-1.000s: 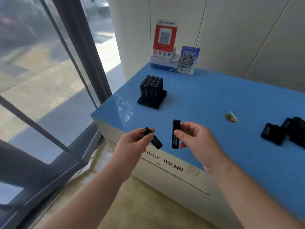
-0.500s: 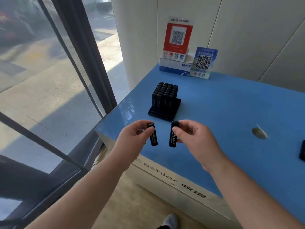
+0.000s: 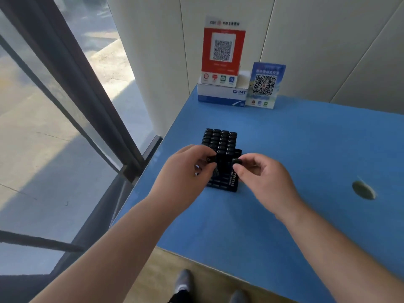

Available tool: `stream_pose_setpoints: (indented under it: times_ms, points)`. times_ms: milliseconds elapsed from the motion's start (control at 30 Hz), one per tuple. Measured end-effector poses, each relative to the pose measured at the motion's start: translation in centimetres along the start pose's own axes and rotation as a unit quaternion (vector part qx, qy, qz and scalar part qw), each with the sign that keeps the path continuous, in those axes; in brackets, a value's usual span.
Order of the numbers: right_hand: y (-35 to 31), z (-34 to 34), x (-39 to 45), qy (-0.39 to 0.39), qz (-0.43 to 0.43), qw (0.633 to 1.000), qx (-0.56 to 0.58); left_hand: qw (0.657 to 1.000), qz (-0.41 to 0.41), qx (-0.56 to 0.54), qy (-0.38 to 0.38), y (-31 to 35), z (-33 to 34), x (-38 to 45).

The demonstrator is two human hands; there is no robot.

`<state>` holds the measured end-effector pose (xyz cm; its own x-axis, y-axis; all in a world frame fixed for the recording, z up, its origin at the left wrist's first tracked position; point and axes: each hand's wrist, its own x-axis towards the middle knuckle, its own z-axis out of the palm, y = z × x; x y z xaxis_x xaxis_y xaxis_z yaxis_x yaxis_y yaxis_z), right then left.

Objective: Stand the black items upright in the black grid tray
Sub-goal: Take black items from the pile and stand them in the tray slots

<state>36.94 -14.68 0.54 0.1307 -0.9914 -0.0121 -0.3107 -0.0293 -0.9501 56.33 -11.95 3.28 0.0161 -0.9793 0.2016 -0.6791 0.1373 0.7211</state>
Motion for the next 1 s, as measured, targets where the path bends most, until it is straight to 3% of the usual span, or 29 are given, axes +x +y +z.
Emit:
stream_pose_setpoints:
  times_ms: [433, 1000]
  points:
    - [-0.2, 2.4, 1.3, 0.123, -0.023, 0.99, -0.061, 0.963, 0.239, 0.086, -0.089, -5.1, 1.4, 6.4]
    - [1.8, 4.5, 1.5, 0.166, -0.029, 0.969, -0.18, 0.954, 0.282, 0.091, -0.039, -7.0, 2.5, 6.4]
